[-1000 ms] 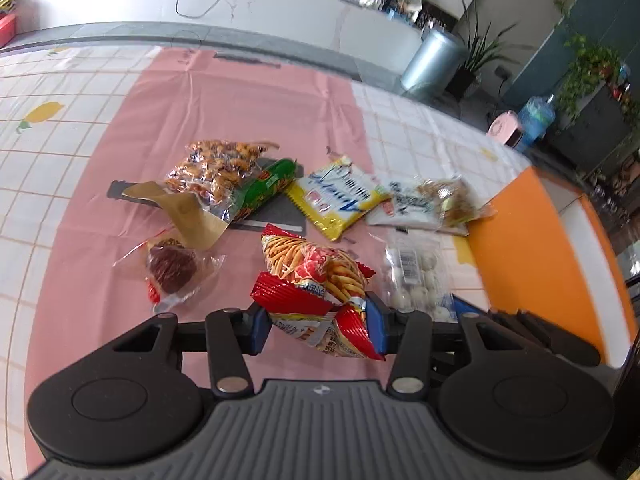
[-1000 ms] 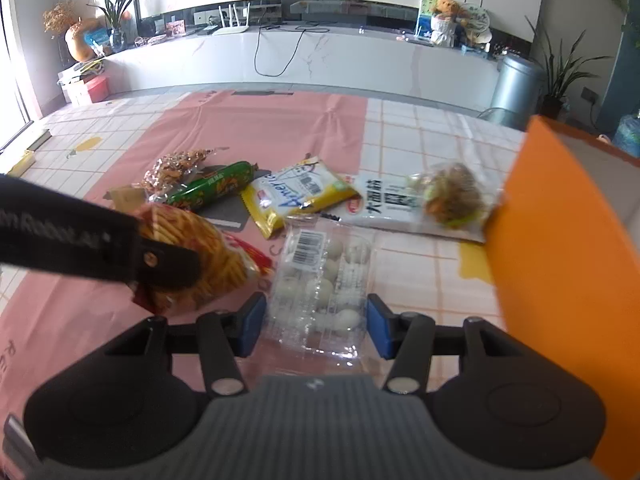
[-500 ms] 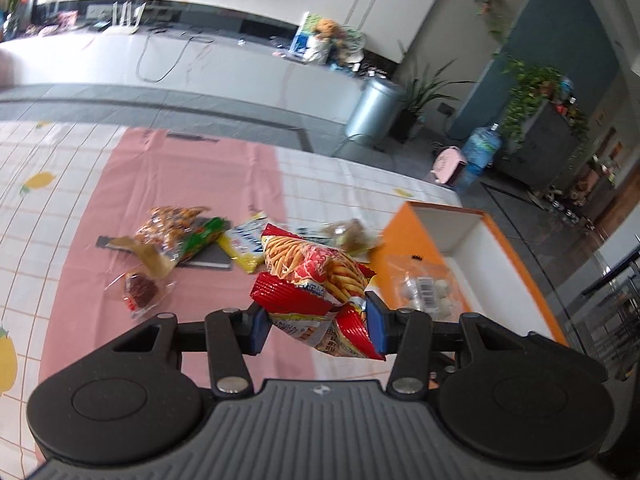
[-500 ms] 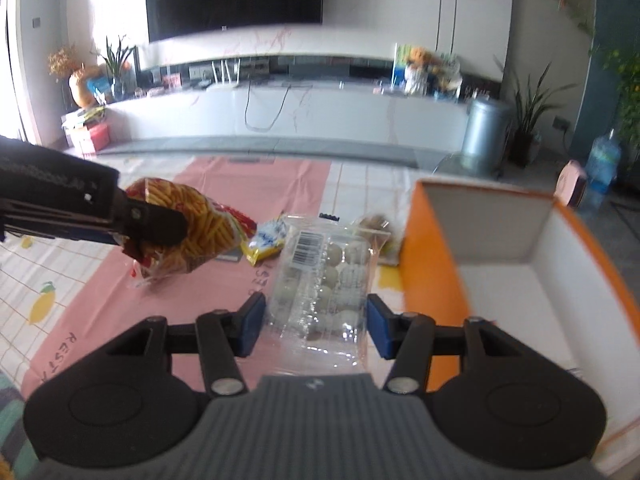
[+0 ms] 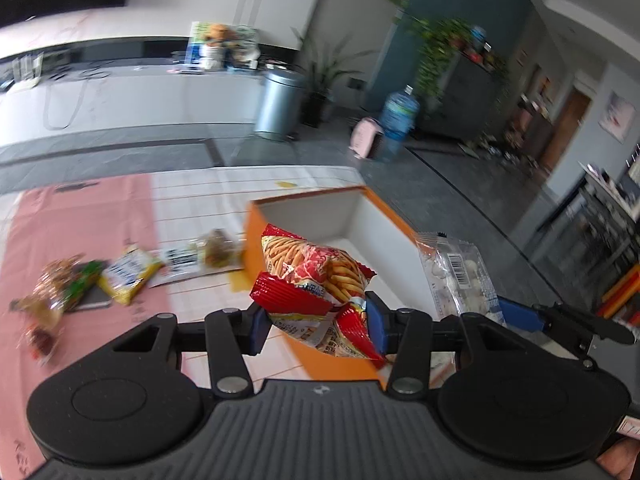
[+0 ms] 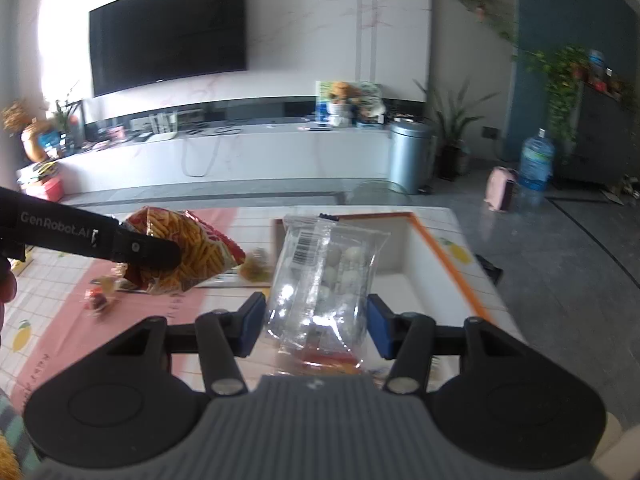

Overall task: Organize snacks
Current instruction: 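Carry the fries-snack bag with the left tool while the right tool carries the egg-tart tray to the box, then release the fries-snack bag with the left tool while the right tool releases the egg-tart tray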

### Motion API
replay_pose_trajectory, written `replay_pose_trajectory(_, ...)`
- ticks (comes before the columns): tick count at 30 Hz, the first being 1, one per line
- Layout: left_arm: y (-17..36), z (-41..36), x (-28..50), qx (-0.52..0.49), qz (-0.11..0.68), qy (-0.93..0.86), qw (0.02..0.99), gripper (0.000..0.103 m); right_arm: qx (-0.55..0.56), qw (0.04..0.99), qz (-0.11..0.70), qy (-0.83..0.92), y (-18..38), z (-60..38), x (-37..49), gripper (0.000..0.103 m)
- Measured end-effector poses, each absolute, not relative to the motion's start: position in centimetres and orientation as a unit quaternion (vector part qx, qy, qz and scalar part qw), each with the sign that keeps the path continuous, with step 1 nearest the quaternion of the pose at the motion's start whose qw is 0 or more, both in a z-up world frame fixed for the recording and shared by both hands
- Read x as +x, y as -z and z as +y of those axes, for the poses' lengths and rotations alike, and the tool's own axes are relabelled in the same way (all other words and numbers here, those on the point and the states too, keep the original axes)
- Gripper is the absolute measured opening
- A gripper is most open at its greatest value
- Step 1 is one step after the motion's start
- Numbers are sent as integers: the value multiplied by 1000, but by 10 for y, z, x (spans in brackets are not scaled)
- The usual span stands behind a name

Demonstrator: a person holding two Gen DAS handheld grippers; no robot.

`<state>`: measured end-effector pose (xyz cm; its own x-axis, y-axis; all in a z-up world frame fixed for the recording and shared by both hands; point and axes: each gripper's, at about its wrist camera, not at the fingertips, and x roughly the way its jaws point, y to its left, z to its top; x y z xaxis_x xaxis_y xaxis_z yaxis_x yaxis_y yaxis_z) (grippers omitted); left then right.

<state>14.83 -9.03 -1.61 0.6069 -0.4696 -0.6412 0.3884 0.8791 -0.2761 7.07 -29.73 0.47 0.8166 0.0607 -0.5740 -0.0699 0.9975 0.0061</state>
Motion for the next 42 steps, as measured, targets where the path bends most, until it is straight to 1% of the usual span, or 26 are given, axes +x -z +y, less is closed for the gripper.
replay_pose_trajectory(7, 18, -148, 158, -4, 383, 275, 882, 54, -13, 951, 309, -13, -5, -355, 59, 52)
replay_pose_trajectory(14, 30, -180, 169, 52, 404, 288, 867, 55, -23, 937, 346, -48, 10, -381, 82, 52)
replay_pose_trajectory(27, 70, -219, 221, 149, 472, 267, 827, 55, -31, 880, 457, -122, 47, -393, 169, 52)
replay_pose_trajectory(34, 94, -237, 247, 214, 484, 260, 808, 55, -85, 857, 488, -141, 69, -378, 210, 52)
replay_pose_trajectory(42, 116, -245, 266, 256, 493, 253, 792, 55, -97, 840, 513, -149, 87, -369, 233, 53)
